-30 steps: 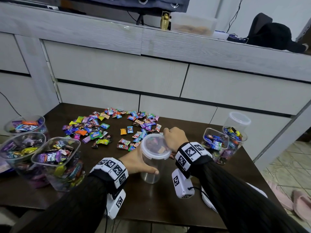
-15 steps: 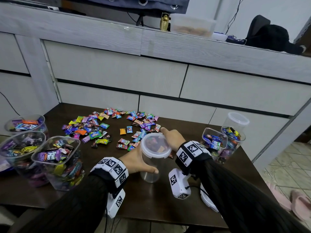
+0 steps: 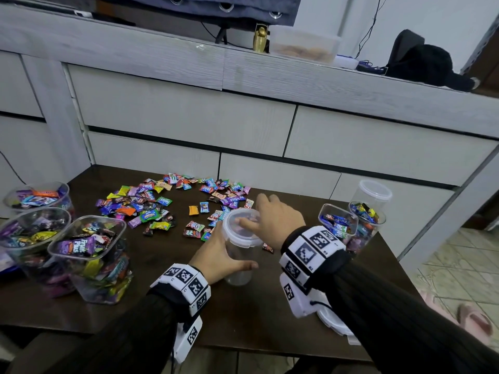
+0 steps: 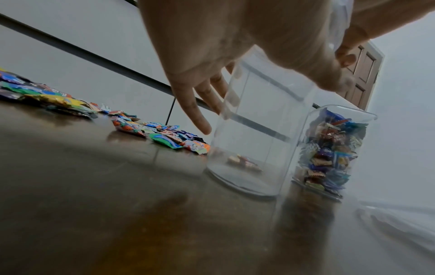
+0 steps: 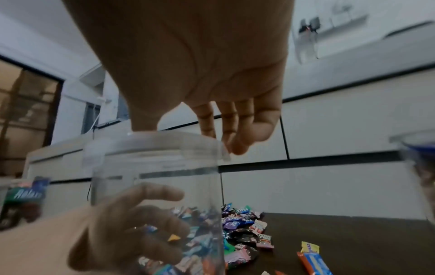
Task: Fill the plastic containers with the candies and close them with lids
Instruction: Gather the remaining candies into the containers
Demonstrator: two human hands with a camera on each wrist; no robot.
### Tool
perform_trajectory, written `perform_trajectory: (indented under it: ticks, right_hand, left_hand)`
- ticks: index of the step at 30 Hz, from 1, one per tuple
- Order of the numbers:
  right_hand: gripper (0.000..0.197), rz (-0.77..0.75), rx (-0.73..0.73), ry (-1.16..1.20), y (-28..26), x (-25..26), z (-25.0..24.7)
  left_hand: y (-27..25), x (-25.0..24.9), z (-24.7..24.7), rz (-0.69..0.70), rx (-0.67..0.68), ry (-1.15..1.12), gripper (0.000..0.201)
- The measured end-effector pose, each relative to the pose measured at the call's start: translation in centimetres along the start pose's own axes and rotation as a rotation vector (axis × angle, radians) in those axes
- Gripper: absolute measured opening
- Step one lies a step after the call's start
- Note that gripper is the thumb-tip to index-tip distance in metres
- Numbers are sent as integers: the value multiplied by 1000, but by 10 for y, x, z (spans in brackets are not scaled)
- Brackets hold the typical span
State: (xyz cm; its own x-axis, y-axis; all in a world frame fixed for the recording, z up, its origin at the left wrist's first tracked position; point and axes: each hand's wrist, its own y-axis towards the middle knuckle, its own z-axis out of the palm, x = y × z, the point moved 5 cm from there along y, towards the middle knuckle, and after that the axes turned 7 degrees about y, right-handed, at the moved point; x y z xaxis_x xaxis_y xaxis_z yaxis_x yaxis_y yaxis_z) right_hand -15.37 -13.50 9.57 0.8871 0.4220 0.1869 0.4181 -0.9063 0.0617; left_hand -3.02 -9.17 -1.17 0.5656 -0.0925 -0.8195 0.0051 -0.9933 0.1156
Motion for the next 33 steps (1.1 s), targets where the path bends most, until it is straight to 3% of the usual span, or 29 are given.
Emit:
perform_trajectory:
  ticks: [3,6,12,14,17,19,21,24,29,33]
  right_hand:
    - [54,-81,143,175,1,-2,-5]
    - [50,-232,255,202,3,-4,-9]
    - [49,-422,445,345,4,7,-8]
    - [47,-362,399,432,6,6,-8]
    - [29,-125,119,498,9,-8,-7]
    - [32,50,1,458,7,-22,1]
    - [37,147,-7,465,2,-31,14]
    - [42,199,-21,530,0,-35,24]
    - [36,207,-43,610,4,-37,27]
    - [28,239,-174,928,-1,-41,33]
  left_hand:
    - [-1,1,-9,-8,47,54,121]
    - [1,-3,-25,-10,93,95,112]
    - [15,-16,-30,17,242,-39,102]
    - [16,-16,-26,18,238,-112,96]
    - [12,-13,-20,0,145,-212,101]
    - [9,-14,-15,11,43,-187,109]
    - [8,-15,-10,1,-82,-141,107]
    - [9,-19,-1,-17,-178,-120,103]
    - [10,-15,7,-62,-141,-272,107]
    - [11,-10,10,-73,-119,-288,107]
